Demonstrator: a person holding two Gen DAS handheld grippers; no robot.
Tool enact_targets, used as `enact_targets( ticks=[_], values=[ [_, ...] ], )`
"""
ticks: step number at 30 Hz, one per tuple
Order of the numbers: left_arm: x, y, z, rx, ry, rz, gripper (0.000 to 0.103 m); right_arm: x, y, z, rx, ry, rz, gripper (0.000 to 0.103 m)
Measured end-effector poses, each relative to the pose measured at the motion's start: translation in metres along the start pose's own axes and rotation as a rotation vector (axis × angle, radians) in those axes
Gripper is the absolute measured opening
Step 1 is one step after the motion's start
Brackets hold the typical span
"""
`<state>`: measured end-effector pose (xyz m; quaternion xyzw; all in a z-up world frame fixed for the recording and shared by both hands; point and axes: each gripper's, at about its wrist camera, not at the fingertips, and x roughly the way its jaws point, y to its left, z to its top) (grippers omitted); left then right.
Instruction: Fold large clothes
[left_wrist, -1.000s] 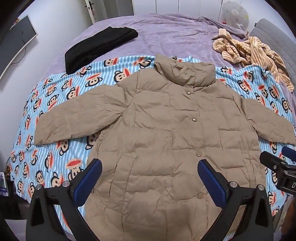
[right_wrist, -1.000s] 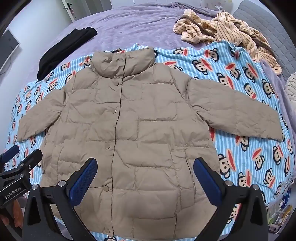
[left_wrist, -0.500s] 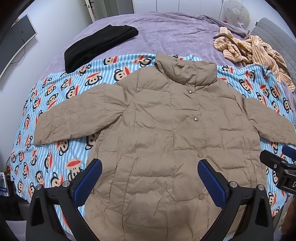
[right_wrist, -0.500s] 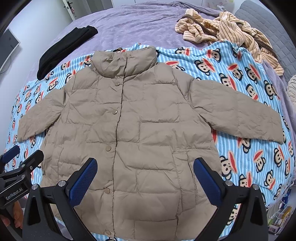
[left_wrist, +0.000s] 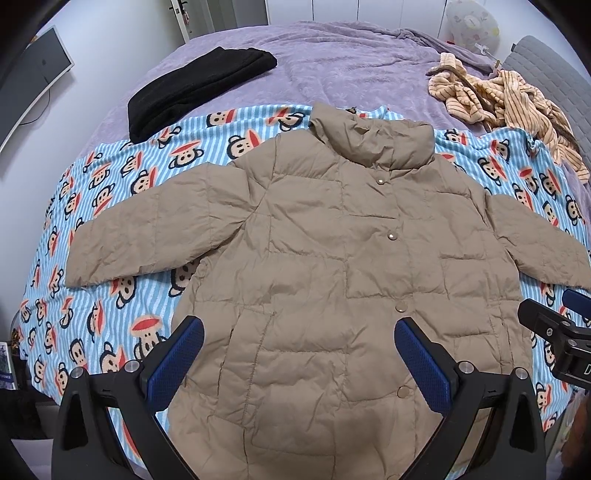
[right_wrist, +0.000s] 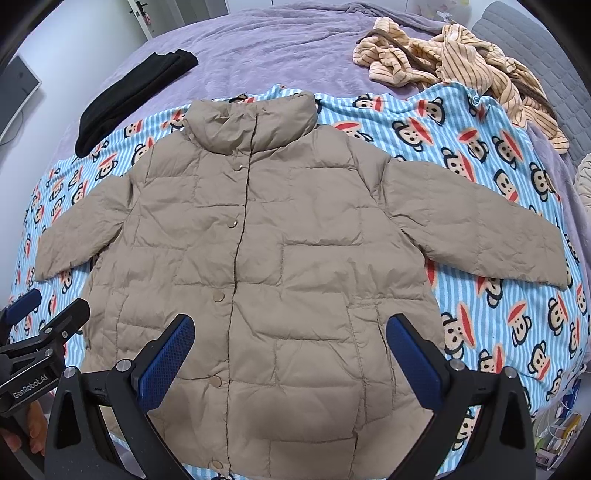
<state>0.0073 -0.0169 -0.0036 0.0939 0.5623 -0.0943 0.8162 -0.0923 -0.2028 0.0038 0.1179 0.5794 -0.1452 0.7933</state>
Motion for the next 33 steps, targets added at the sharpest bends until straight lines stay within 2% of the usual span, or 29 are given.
enact_targets(
  ticks=[33],
  values=[
    [0.0043, -0.0019, -0.004, 0.003, 0.01, 0.007, 0.103, 0.0045, 0.0047, 0.0023, -0.003, 0.004, 0.001, 0.103]
  ],
)
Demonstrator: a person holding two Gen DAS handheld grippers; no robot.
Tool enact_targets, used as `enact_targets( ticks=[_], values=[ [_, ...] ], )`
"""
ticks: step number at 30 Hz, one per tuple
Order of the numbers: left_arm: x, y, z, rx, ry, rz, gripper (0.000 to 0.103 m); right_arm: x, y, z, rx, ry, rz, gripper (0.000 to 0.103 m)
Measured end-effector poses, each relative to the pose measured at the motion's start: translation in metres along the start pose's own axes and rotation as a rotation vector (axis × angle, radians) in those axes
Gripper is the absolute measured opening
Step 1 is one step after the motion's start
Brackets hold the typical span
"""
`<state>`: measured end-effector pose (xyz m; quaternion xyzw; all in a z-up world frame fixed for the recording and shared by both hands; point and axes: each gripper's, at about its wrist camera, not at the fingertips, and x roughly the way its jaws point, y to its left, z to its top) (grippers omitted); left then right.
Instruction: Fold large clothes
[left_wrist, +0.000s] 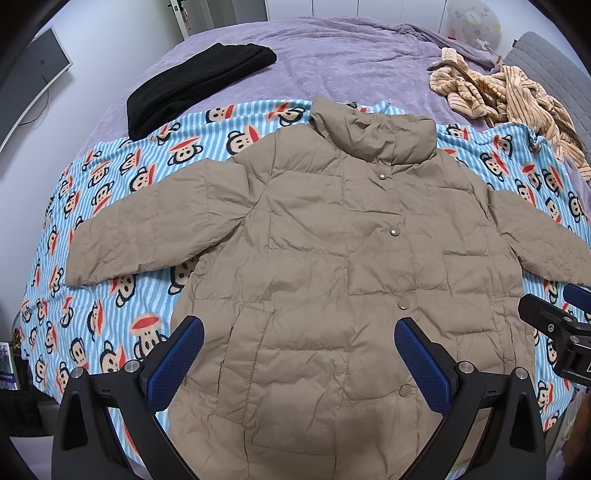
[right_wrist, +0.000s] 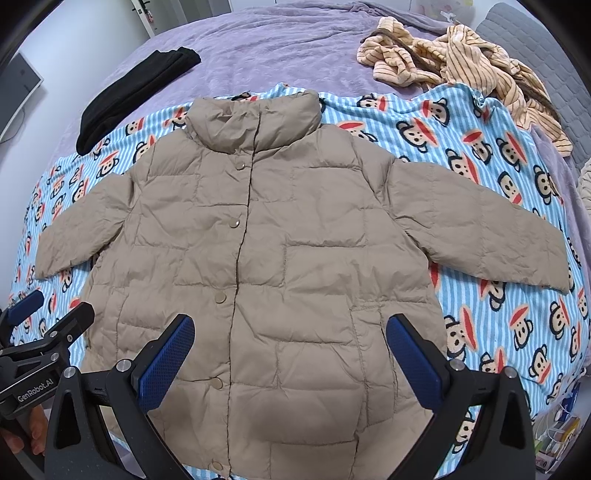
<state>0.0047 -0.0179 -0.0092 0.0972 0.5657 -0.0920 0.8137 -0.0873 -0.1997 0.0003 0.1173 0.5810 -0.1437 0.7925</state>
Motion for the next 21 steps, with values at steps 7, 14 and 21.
enact_targets(
  ticks=[7, 14, 21],
  values=[
    [0.0026, 0.0008, -0.0024, -0.002, 0.003, 0.003, 0.103, -0.0001, -0.0007, -0.0006, 0.001, 0.0, 0.0, 0.103],
    [0.0023, 0.001, -0.0012, 0.001, 0.004, 0.003, 0.103, 0.0013, 0.0005, 0.0003, 0.001, 0.001, 0.001, 0.103],
    [0.0018, 0.001, -0.0001, 0.0, 0.004, 0.002, 0.103, 0.0017, 0.0006, 0.0006, 0.001, 0.001, 0.001, 0.103]
  ],
)
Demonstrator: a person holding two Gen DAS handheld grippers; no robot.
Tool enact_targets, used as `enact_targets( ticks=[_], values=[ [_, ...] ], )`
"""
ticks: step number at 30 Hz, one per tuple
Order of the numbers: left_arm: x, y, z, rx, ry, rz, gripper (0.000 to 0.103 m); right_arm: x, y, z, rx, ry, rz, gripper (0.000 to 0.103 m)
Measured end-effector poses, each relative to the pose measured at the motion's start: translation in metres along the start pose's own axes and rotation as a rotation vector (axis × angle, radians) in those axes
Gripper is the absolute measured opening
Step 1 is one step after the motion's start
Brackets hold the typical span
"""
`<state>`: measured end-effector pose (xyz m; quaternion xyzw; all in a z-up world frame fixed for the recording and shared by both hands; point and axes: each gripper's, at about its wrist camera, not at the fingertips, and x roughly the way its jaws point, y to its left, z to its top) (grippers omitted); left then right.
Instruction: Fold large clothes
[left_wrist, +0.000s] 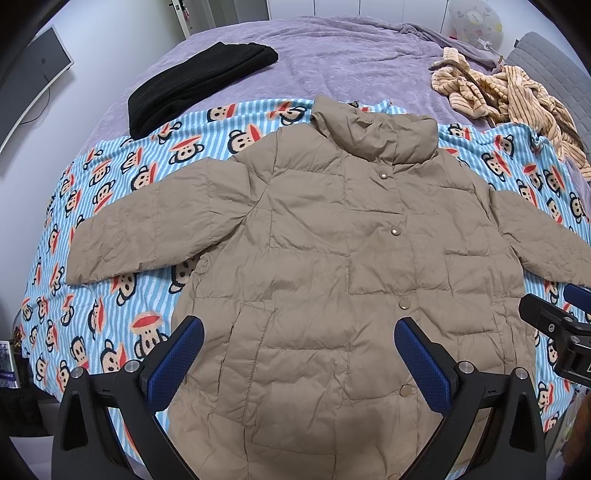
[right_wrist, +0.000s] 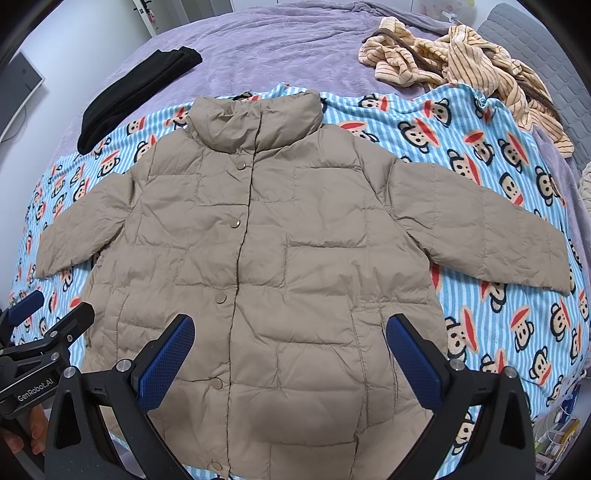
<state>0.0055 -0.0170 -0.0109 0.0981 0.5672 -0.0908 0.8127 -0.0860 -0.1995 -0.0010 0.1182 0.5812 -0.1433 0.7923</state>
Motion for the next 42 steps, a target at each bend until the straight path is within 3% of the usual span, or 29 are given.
enact_targets(
  ticks=[38, 42],
  values=[
    [-0.003, 0.0, -0.007, -0.009, 0.016, 0.006, 0.103, 0.001, -0.005, -0.003, 0.003, -0.002, 0.008, 0.103],
    [-0.008, -0.004, -0.007, -0.011, 0.023, 0.036, 0.103, 0.004, -0.002, -0.003, 0.0, -0.007, 0.015, 0.103]
  ],
)
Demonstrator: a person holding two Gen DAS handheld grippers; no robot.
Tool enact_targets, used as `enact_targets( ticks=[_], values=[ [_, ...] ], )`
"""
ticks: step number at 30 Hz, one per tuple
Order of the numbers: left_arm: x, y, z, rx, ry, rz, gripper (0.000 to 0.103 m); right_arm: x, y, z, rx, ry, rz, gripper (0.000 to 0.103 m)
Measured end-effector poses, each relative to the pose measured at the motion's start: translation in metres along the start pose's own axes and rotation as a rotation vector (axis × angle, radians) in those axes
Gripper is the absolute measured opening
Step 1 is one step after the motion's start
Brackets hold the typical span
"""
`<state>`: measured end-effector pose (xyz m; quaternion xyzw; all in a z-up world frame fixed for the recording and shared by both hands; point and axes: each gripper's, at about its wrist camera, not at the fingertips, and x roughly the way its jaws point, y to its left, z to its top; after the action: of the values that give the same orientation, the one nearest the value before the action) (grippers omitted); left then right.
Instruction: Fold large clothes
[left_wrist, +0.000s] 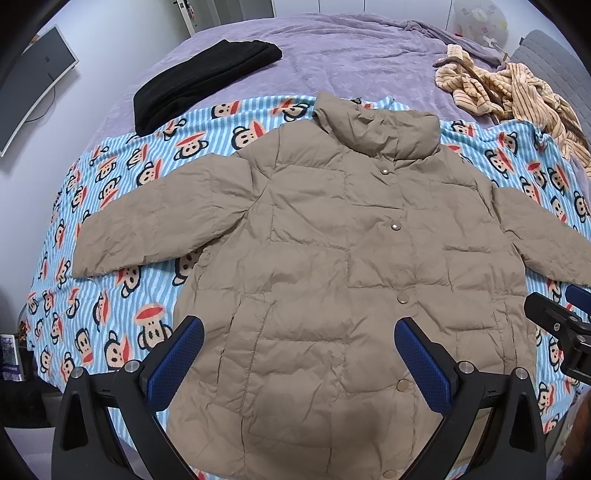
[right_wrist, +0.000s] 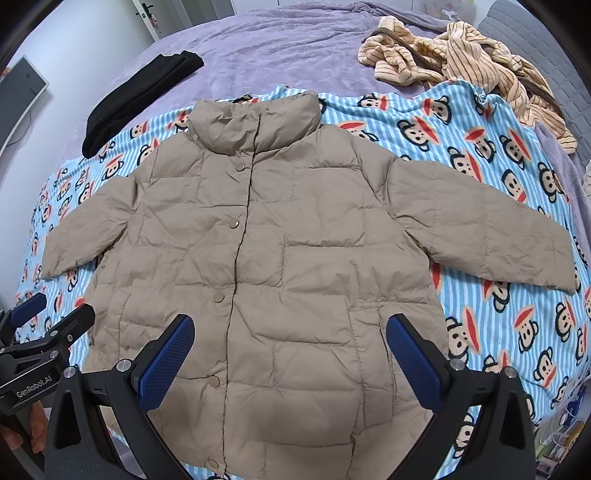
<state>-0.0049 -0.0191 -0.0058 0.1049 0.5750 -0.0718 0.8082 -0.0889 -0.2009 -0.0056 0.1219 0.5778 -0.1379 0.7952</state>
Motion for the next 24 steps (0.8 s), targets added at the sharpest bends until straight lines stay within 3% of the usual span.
enact_targets(
  ticks=[7, 12, 17, 24],
  values=[
    [-0.003, 0.004, -0.005, -0.024, 0.019, -0.007, 0.103, 0.008, 0.008, -0.003, -0.003, 0.013, 0.014, 0.103],
    [0.002, 0.01, -0.007, -0.037, 0.031, -0.031, 0.103, 0.027, 0.03, 0.0, 0.017, 0.019, 0.078, 0.103],
    [0.02, 0.034, -0.004, -0.06, 0.055, -0.082, 0.103, 0.05, 0.072, 0.001, 0.04, 0.046, 0.161, 0.103],
    [0.068, 0.09, -0.002, -0.103, 0.114, -0.171, 0.103, 0.1, 0.164, -0.002, 0.041, 0.083, 0.177, 0.103]
  ],
)
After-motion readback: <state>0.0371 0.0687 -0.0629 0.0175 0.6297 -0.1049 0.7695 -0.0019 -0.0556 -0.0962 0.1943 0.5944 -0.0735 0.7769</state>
